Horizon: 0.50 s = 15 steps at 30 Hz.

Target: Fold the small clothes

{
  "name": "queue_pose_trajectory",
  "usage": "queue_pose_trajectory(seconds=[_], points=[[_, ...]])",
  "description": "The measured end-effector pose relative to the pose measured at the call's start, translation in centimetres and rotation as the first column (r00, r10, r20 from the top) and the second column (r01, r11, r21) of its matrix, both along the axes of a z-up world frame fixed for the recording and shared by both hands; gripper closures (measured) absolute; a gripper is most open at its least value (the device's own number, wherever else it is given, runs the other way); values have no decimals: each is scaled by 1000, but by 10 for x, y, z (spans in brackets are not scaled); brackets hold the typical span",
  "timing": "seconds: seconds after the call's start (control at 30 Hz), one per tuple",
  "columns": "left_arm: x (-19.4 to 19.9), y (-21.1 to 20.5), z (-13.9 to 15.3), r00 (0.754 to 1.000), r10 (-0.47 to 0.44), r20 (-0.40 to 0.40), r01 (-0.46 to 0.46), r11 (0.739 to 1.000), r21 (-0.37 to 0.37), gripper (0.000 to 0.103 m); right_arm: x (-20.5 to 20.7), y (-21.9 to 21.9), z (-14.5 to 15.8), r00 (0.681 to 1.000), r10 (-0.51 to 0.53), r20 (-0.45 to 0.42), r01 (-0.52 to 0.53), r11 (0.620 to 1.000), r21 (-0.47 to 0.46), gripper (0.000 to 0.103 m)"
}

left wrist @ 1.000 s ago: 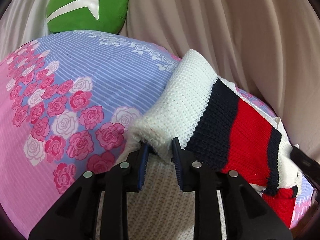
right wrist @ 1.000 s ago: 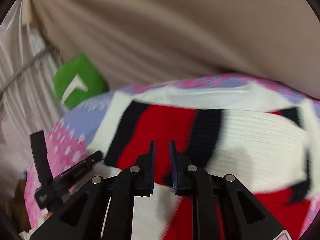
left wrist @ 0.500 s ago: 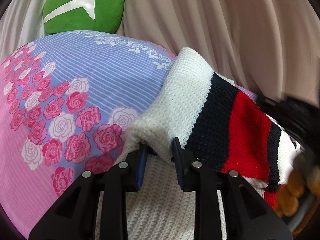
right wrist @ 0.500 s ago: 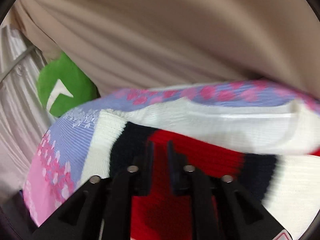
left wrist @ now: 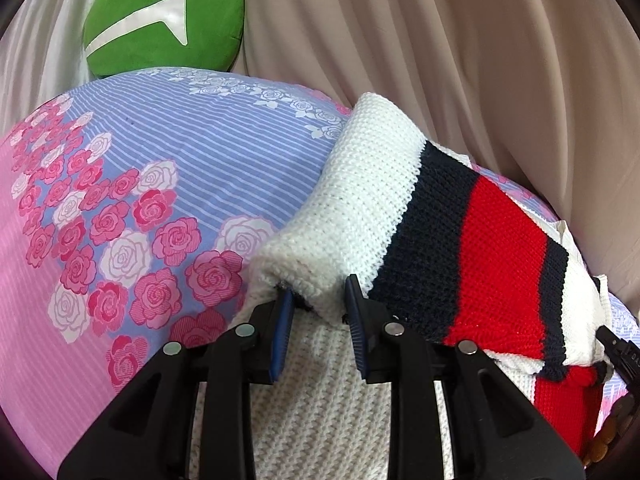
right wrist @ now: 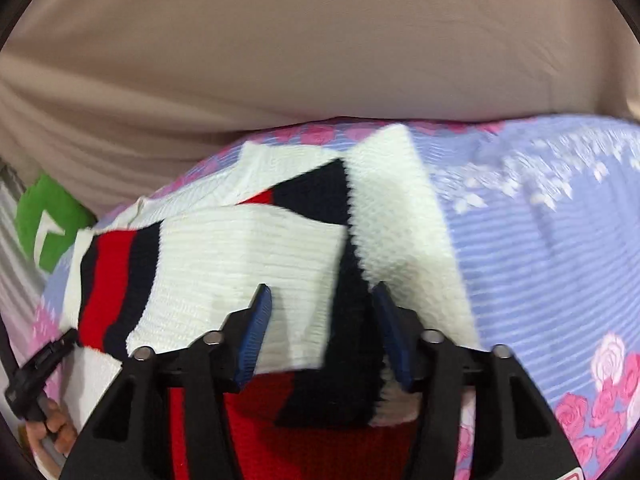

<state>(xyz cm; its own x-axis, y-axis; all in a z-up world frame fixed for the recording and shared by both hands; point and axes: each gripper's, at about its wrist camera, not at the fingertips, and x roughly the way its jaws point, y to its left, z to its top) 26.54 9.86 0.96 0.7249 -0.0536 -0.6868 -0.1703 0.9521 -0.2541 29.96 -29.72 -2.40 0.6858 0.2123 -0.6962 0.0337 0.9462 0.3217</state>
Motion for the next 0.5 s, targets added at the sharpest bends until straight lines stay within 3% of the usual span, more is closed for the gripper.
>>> queue_pose_trajectory(seconds=[0.13, 0.2, 0.27, 0.4, 0.5], points=[[0, -1, 0, 1000, -3, -1, 3, 1000, 4, 78, -23, -11, 42, 984, -27, 178, 25, 1000, 13, 96], [1, -2, 0, 1000, -4, -4, 4, 1000, 15, 76, -19, -19, 31, 988, -55, 144, 56, 998, -5, 96], [2, -4, 0, 1000, -8, -6, 8, 1000, 25, 75, 7, -21, -19, 996, -64, -57, 60, 996, -66, 96], [3, -5, 0, 1000, -11, -7, 11, 1000, 29, 75, -9, -24, -6, 997, -79, 22, 79, 997, -10, 95], [4, -6, 1, 1000, -10, -9, 10, 999, 37, 75, -28, -13, 24, 984, -132, 121, 143, 985, -93, 82]])
